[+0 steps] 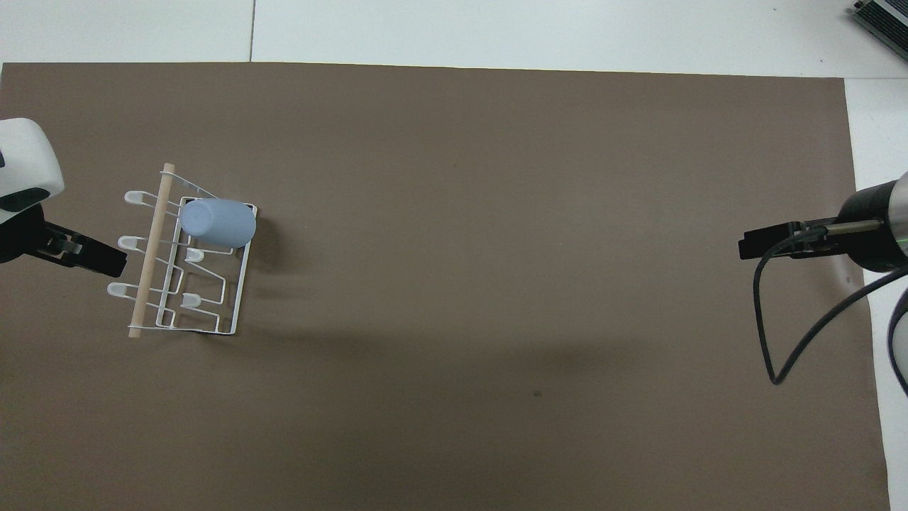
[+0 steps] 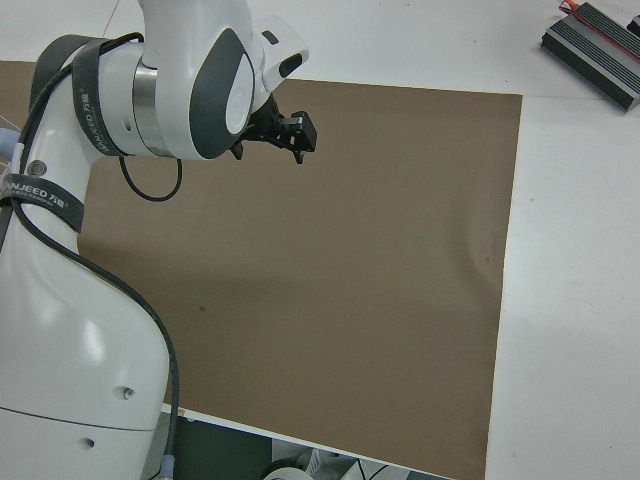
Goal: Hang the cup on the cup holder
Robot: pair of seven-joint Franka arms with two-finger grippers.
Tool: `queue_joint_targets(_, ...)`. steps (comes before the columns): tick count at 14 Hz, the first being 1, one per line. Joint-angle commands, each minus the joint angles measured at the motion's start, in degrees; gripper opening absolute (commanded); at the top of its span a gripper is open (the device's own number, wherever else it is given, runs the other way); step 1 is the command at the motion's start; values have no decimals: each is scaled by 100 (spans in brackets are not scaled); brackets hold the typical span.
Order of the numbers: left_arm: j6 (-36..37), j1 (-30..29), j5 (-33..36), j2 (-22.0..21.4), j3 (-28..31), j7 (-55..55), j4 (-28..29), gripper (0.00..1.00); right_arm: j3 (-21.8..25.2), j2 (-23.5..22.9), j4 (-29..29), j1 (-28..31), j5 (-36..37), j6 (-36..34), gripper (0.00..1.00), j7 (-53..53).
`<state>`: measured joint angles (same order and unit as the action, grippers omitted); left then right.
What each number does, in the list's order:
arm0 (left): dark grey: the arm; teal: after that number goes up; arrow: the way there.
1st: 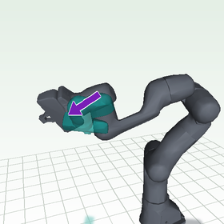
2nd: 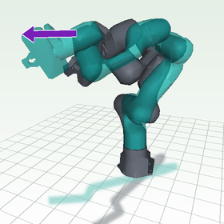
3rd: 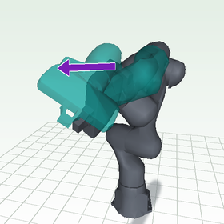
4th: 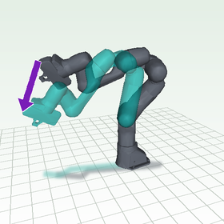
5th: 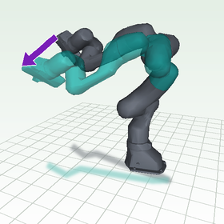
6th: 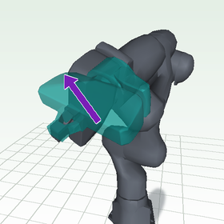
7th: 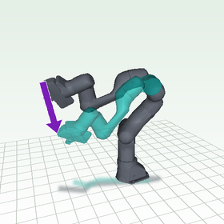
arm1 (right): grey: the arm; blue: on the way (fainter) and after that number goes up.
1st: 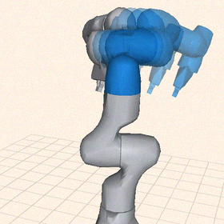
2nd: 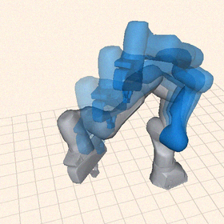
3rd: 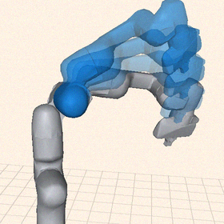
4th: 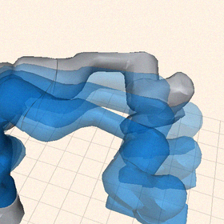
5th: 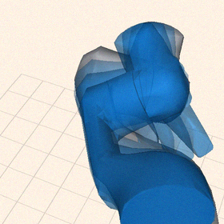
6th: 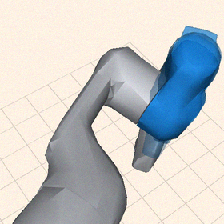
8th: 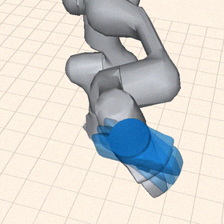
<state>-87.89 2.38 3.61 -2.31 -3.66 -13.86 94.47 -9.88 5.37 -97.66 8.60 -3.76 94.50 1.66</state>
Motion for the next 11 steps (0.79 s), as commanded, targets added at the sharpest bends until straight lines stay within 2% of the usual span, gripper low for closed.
queue_joint_targets(1,-17,-71,-229,-59,-12,76,-139,100,-58,122,-122,98,51,16,100,133)
queue_joint_targets(4,0,-141,-395,-32,6,85,-157,100,-58,122,-122,98,51,16,100,133)
queue_joint_targets(9,526,78,-546,301,181,59,-1140,100,-50,122,-122,98,51,16,100,133)
queue_joint_targets(11,545,262,-537,319,514,50,-1194,100,-50,122,-122,90,51,16,100,133)
